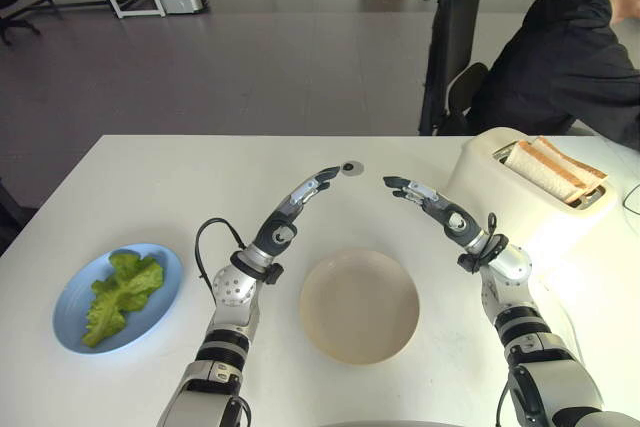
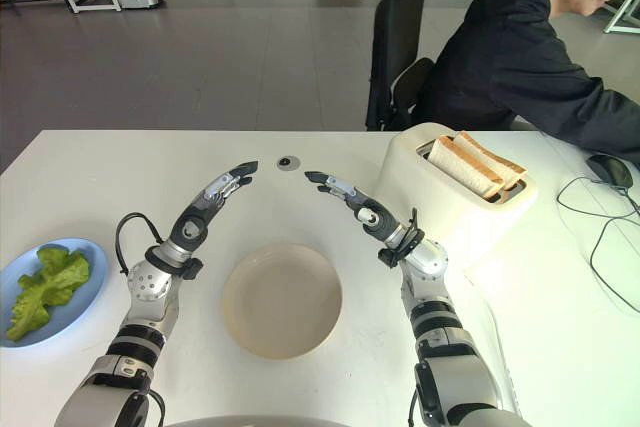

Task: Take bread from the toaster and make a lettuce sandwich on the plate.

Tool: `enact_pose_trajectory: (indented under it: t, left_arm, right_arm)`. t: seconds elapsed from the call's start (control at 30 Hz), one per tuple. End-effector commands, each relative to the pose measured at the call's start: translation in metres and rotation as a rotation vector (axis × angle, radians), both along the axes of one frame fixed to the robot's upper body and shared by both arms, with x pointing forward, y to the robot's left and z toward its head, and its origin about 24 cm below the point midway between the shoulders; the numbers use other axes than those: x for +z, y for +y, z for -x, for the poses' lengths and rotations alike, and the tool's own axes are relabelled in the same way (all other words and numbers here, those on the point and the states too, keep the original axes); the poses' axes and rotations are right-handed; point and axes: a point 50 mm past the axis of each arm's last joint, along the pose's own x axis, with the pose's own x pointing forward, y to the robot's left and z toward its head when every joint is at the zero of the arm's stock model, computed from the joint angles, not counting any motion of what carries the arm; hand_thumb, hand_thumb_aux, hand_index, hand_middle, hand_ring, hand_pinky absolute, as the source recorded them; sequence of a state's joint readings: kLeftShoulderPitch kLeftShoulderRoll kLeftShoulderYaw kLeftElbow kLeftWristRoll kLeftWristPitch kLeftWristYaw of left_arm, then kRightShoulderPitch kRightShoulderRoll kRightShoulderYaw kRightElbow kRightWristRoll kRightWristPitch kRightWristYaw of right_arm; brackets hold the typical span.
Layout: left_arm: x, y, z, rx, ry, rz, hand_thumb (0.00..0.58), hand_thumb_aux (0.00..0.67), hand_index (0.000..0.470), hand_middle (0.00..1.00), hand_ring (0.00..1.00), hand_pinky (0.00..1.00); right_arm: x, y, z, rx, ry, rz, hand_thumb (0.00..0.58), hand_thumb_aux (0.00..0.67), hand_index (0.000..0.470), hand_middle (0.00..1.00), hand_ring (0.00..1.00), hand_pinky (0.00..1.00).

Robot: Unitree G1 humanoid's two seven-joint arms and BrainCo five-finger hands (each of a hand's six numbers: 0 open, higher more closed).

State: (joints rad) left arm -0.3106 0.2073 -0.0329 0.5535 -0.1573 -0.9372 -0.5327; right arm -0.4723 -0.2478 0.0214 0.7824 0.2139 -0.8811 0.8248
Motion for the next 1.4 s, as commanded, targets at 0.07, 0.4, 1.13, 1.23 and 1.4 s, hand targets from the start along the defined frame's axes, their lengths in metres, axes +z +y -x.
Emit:
enact_pose_trajectory:
  t: [0.07, 0.4, 1.13, 1.23, 1.4]
  left_arm:
    - [-0.002, -0.002, -0.002, -0.014, 0.012, -0.018, 0.000, 0.000, 0.000, 0.00, 0.00, 0.00]
    - [-0.002, -0.003, -0.003, -0.019, 0.016, -0.019, 0.000, 0.000, 0.000, 0.00, 0.00, 0.00]
    - [0.000, -0.006, -0.004, -0.021, 0.007, -0.018, 0.000, 0.000, 0.000, 0.00, 0.00, 0.00]
    - [0.000, -0.008, -0.005, -0.026, 0.007, -0.022, 0.000, 0.000, 0.000, 0.00, 0.00, 0.00]
    - [-0.001, -0.009, -0.006, -0.021, 0.007, -0.029, 0.000, 0.000, 0.000, 0.00, 0.00, 0.00]
  right_arm:
    - [0.004, -0.001, -0.003, 0.002, -0.011, 0.022, 0.000, 0.000, 0.000, 0.00, 0.00, 0.00]
    - [0.004, -0.002, -0.003, -0.008, -0.015, 0.020, 0.000, 0.000, 0.000, 0.00, 0.00, 0.00]
    - [0.109, -0.058, 0.006, -0.248, -0.382, -0.033, 0.000, 0.000, 0.000, 0.00, 0.00, 0.00]
    - [0.150, -0.091, 0.019, -0.411, -0.525, 0.047, 0.000, 0.000, 0.000, 0.00, 0.00, 0.00]
    - [0.169, -0.150, 0.024, -0.827, -0.598, 0.571, 0.000, 0.000, 0.000, 0.00, 0.00, 0.00]
